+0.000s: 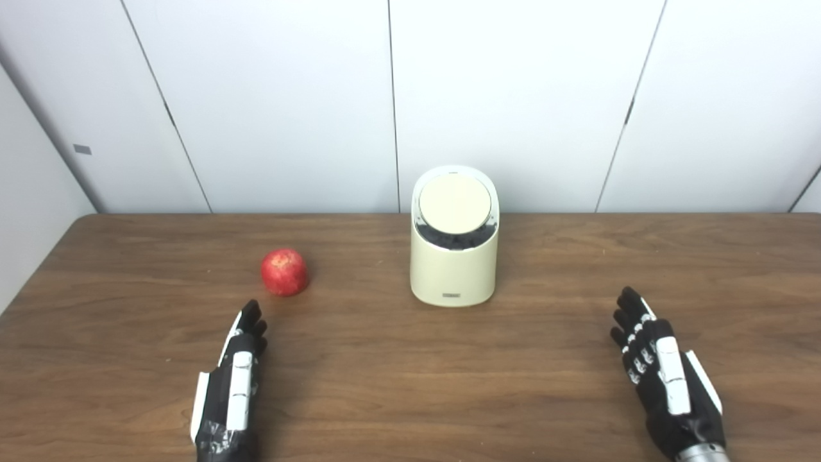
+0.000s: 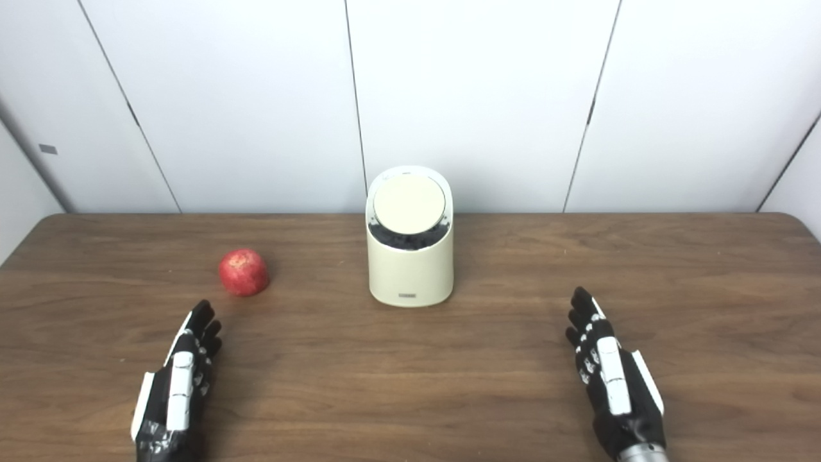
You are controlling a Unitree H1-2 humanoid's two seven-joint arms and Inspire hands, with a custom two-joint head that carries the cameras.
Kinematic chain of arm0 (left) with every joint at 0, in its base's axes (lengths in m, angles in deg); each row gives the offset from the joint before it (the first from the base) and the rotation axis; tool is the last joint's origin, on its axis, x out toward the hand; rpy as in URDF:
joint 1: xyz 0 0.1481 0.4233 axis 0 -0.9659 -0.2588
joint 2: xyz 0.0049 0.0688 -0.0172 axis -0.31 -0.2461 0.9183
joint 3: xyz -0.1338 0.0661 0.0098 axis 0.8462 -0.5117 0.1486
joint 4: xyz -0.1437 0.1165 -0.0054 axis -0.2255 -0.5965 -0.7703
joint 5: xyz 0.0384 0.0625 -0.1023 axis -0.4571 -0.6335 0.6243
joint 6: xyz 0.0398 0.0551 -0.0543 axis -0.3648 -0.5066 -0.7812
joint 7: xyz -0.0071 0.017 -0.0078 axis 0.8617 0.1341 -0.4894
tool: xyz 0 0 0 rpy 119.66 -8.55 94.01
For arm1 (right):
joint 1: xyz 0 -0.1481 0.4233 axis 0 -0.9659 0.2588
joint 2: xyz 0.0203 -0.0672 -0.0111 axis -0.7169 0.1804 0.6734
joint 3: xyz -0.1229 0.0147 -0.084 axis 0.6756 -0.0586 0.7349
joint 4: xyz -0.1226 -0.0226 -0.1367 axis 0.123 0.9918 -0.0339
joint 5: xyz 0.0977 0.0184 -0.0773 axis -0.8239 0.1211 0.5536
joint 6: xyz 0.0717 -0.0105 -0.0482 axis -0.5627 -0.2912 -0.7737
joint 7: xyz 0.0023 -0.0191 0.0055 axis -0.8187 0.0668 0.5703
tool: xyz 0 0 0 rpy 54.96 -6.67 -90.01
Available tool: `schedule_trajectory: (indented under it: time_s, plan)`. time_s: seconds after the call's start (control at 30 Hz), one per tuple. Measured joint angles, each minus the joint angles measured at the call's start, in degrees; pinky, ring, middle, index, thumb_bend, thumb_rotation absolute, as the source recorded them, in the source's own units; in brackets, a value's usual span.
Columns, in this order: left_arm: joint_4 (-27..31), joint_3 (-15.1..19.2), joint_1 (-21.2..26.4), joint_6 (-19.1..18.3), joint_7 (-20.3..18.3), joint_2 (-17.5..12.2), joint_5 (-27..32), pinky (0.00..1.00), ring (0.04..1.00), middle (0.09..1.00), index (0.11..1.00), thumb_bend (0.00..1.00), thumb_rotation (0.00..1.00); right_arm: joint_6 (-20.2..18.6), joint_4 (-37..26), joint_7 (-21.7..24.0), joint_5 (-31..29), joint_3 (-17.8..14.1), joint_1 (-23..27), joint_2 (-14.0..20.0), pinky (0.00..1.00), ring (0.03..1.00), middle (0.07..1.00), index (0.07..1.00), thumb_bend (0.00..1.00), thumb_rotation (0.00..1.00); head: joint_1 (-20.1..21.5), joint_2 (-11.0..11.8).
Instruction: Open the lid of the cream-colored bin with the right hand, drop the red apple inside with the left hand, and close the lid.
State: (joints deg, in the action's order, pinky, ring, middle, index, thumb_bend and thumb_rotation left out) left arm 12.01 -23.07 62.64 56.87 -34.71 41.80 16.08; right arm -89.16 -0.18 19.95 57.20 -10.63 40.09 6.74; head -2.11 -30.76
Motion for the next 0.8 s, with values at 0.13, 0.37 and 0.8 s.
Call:
schedule_trajectory:
  time_s: [0.13, 0.37, 0.8]
  plan:
    - [0.01, 0.02, 0.00, -0.12, 0.04, -0.03, 0.07, 1.00, 0.984, 0.982, 0.975, 0.59, 0.88, 0.25, 0.05, -0.02, 0.06, -0.01, 0.02, -0.02, 1.00, 0.990, 0.983, 0.961, 0.55, 0.93, 0.44, 0.09]
    - [0.05, 0.08, -0.01, -0.42, 0.01, -0.08, 0.63, 1.00, 0.988, 0.987, 0.977, 0.59, 0.88, 0.25, 0.06, -0.13, -0.13, -0.43, 0.09, -0.17, 1.00, 0.997, 0.985, 0.966, 0.58, 0.96, 0.62, 0.18]
    - [0.17, 0.02, -0.01, -1.61, 0.06, -0.07, 0.35, 1.00, 0.980, 0.986, 0.974, 0.59, 0.88, 0.77, 0.92, -0.12, -0.03, -0.57, 0.22, -0.16, 1.00, 0.993, 0.981, 0.954, 0.57, 0.93, 0.26, 0.62]
